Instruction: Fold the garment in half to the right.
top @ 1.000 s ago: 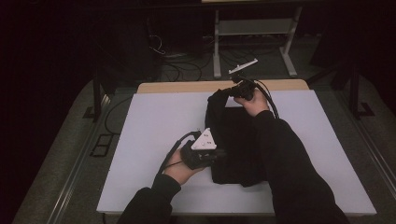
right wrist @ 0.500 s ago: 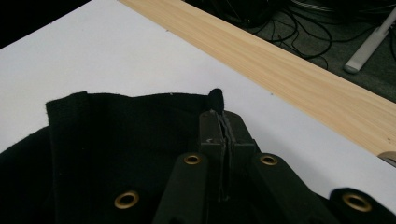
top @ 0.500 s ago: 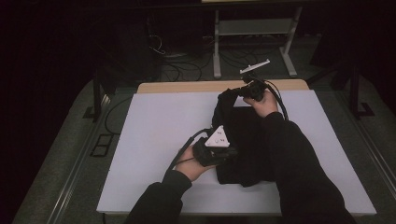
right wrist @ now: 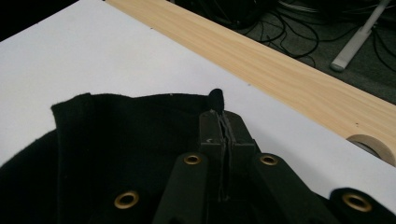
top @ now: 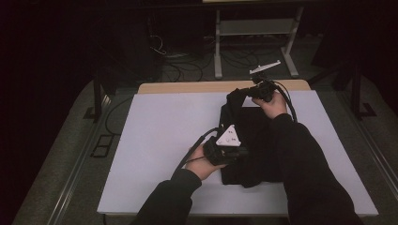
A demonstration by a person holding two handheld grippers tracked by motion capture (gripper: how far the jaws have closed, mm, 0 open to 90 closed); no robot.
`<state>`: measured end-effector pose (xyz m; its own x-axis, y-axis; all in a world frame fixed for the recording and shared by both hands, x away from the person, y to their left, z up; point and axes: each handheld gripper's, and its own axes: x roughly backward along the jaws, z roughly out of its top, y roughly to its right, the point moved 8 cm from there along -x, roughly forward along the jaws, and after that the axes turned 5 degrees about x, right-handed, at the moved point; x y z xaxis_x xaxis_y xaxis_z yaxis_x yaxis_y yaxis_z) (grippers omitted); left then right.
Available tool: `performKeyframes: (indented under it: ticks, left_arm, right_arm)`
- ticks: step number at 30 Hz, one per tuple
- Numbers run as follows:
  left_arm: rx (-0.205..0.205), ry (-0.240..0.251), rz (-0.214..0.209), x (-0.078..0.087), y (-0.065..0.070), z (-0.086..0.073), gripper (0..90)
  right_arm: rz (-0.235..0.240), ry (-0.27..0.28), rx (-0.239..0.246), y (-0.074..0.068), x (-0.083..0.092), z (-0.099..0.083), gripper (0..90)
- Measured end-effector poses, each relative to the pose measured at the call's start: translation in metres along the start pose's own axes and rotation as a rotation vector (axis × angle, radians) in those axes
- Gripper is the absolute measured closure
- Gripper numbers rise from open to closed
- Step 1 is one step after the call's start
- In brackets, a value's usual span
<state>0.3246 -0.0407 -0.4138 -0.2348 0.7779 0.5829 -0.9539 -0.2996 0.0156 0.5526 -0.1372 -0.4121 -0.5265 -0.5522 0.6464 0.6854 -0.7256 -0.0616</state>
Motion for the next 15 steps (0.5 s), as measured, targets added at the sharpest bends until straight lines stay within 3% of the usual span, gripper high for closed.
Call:
performKeyframes:
  ticks: [15]
  left_arm:
    - [-0.005,-0.007,-0.048,-0.027,0.011,0.011,83.8]
  right_arm:
    - [-0.03,0.012,-0.045,0.024,0.009,-0.012,86.6]
